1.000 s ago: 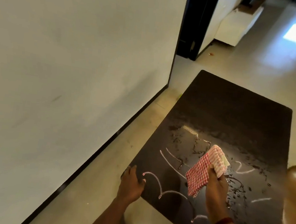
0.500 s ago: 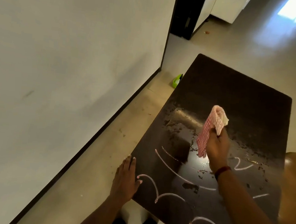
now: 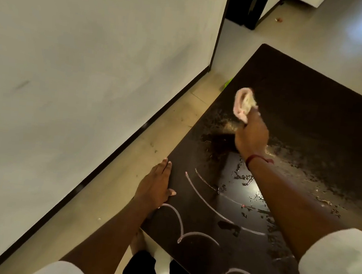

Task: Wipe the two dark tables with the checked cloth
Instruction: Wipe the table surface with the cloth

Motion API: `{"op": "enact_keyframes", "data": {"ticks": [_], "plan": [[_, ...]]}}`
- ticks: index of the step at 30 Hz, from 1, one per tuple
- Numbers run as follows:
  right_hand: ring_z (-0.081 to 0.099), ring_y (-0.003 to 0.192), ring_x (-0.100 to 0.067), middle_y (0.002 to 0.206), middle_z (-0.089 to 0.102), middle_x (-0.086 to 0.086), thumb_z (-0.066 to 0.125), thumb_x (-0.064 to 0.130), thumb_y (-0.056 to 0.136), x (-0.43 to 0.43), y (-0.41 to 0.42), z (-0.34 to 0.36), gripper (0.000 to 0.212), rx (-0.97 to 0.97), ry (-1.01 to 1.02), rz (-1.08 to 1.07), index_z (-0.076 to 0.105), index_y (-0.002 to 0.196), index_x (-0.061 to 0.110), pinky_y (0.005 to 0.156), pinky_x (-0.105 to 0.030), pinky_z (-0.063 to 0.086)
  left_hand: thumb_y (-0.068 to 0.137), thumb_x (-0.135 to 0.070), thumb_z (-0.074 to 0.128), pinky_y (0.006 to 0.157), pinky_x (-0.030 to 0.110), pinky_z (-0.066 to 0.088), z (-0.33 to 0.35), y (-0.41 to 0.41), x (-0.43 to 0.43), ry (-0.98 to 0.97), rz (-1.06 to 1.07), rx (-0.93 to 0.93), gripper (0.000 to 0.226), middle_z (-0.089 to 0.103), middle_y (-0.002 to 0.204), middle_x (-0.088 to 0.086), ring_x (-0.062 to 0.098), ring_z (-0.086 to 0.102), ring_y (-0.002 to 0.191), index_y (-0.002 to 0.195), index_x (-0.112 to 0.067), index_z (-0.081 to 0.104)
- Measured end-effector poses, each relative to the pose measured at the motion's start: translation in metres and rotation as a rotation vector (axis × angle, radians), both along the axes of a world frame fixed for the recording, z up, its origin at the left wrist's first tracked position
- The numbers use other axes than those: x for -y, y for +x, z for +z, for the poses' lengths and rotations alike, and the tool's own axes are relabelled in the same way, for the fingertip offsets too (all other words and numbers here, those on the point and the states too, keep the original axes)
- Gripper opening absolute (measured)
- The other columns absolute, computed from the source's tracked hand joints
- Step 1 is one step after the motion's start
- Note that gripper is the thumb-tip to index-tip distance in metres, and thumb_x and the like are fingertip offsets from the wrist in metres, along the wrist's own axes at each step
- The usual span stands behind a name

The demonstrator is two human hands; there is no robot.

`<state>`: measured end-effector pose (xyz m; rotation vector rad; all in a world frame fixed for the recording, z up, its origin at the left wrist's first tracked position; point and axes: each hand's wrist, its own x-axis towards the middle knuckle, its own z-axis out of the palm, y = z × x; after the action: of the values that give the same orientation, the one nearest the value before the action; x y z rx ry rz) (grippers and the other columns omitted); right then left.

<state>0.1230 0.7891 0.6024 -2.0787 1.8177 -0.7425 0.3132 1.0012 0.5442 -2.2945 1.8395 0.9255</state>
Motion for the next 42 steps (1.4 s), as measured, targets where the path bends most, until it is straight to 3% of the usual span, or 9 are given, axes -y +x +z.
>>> {"op": "enact_keyframes", "data": {"ticks": [4, 8, 11, 15, 21, 25, 28, 36, 42], "plan": [[0.012, 0.146, -0.032, 0.160, 0.013, -0.010, 0.045, 0.021, 0.092, -0.014, 0.009, -0.053, 0.063, -0.497, 0.382, 0.438, 0.020, 0.149, 0.018, 0.107, -0.055, 0.035, 0.088, -0.030, 0.067, 0.112, 0.039, 0.038, 0.002, -0.008, 0.004, 0.042, 0.010, 0.087, 0.096, -0.006, 0.163, 0.004, 0.025, 0.031, 0.143, 0.155, -0.018, -0.001], [0.008, 0.147, -0.028, 0.160, 0.012, -0.009, 0.034, 0.038, 0.093, -0.023, 0.012, -0.070, 0.065, -0.670, 0.315, 0.485, 0.014, 0.151, 0.017, 0.113, -0.054, 0.016, 0.088, -0.025, 0.068, 0.106, 0.039, 0.045, 0.000, -0.009, 0.018, 0.133, 0.013, 0.100, 0.098, -0.007, 0.163, 0.003, 0.025, 0.045, 0.134, 0.155, -0.023, -0.004], [-0.001, 0.148, -0.027, 0.160, 0.006, -0.010, 0.032, 0.037, 0.096, -0.004, 0.004, -0.070, 0.063, -0.667, 0.314, 0.571, 0.012, 0.151, 0.014, 0.117, -0.052, 0.005, 0.087, -0.027, 0.070, 0.107, 0.040, 0.044, -0.003, -0.005, 0.024, 0.190, 0.008, 0.086, 0.100, -0.009, 0.163, 0.003, 0.025, 0.045, 0.134, 0.154, -0.024, -0.004], [-0.002, 0.148, -0.028, 0.161, 0.002, -0.011, 0.036, 0.030, 0.098, -0.008, 0.031, -0.079, 0.062, -0.457, 0.419, 0.363, 0.011, 0.152, 0.013, 0.115, -0.055, 0.004, 0.087, -0.022, 0.070, 0.113, 0.042, 0.037, -0.007, -0.005, 0.026, 0.211, 0.007, 0.082, 0.100, -0.008, 0.162, 0.004, 0.026, 0.031, 0.143, 0.154, -0.022, -0.004], [0.001, 0.148, -0.022, 0.160, 0.008, -0.006, 0.041, 0.020, 0.094, -0.046, 0.062, -0.078, 0.063, -0.439, 0.291, 0.937, 0.015, 0.151, 0.015, 0.117, -0.043, -0.006, 0.085, -0.026, 0.072, 0.110, 0.041, 0.041, -0.003, -0.007, 0.025, 0.195, 0.019, 0.087, 0.103, -0.006, 0.163, 0.004, 0.026, 0.040, 0.138, 0.155, -0.025, -0.005], [0.017, 0.145, -0.030, 0.158, 0.019, -0.010, 0.042, 0.014, 0.094, 0.011, 0.036, -0.084, 0.060, -0.274, 0.372, 0.612, 0.021, 0.150, 0.015, 0.119, -0.045, 0.008, 0.087, -0.020, 0.069, 0.114, 0.042, 0.035, -0.009, -0.008, 0.021, 0.208, 0.007, 0.086, 0.103, -0.013, 0.161, 0.003, 0.027, 0.024, 0.146, 0.153, -0.022, -0.009], [0.008, 0.147, -0.027, 0.159, 0.013, -0.011, 0.041, 0.018, 0.097, 0.030, 0.033, -0.077, 0.059, -0.296, 0.426, 0.398, 0.017, 0.151, 0.009, 0.118, -0.049, 0.003, 0.087, -0.015, 0.068, 0.118, 0.043, 0.028, -0.010, -0.009, 0.022, 0.208, 0.007, 0.088, 0.102, -0.015, 0.161, 0.004, 0.027, 0.014, 0.149, 0.153, -0.019, -0.010], [0.008, 0.147, -0.019, 0.159, 0.015, -0.004, 0.046, 0.019, 0.094, -0.003, 0.026, -0.082, 0.066, -0.353, 0.334, 0.842, 0.014, 0.152, 0.020, 0.117, -0.039, -0.006, 0.085, -0.016, 0.071, 0.119, 0.042, 0.025, -0.009, -0.010, 0.027, 0.218, 0.025, 0.083, 0.104, -0.011, 0.162, 0.005, 0.026, 0.011, 0.149, 0.154, -0.019, -0.007], [0.009, 0.147, -0.027, 0.159, 0.015, -0.010, 0.043, 0.020, 0.096, 0.034, 0.011, -0.078, 0.063, -0.261, 0.433, 0.326, 0.013, 0.151, 0.011, 0.117, -0.049, 0.002, 0.085, -0.014, 0.070, 0.115, 0.040, 0.033, -0.008, -0.011, 0.026, 0.190, 0.022, 0.116, 0.101, -0.007, 0.162, 0.004, 0.027, 0.027, 0.145, 0.155, -0.019, -0.004]]}}
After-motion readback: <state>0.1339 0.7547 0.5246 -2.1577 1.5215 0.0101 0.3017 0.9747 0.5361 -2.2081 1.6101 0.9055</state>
